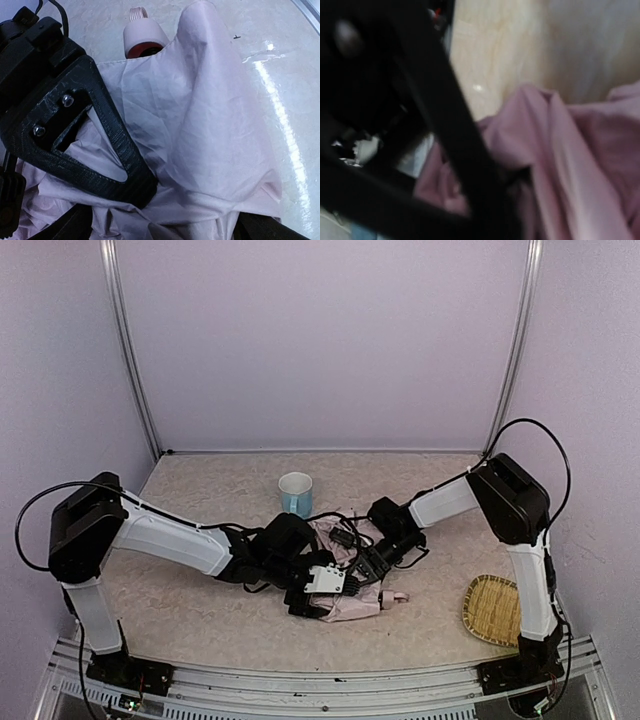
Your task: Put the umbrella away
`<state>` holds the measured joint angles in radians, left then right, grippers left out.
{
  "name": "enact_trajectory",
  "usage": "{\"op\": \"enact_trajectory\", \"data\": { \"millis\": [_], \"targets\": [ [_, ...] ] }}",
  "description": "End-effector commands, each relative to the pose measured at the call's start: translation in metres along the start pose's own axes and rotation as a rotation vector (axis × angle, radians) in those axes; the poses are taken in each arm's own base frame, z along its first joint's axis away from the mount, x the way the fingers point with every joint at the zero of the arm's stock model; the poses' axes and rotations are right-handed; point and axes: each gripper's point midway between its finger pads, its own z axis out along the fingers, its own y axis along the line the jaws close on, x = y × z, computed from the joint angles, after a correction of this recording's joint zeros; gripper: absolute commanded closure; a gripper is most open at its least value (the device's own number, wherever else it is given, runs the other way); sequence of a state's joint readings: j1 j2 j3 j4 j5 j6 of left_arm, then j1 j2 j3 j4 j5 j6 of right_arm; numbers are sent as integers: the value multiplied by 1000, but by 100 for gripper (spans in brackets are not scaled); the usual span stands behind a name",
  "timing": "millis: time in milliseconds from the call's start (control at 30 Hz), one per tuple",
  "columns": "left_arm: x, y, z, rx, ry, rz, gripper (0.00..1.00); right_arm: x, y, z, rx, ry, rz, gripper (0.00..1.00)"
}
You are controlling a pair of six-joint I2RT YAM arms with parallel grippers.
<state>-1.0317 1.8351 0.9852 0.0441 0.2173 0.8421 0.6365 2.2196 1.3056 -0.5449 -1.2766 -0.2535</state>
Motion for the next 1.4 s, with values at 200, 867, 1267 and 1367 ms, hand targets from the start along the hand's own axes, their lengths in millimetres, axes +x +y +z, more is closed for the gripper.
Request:
{"op": "enact_trajectory", "data": {
  "millis": [200,867,1267,1367],
  "targets": [
    [16,9,18,143,73,-225,30,5,-22,-3,84,-37,-57,69],
    [58,-44,29,529,16,-652,78,-28,39,-80,462,-284,-284,8],
    [73,-40,27,629,65,-772,86,18,95,-46,920,-123,-966,10],
    [72,-42,27,645,66,-779,86,19,97,-33,989,-72,-1074,9]
  ]
}}
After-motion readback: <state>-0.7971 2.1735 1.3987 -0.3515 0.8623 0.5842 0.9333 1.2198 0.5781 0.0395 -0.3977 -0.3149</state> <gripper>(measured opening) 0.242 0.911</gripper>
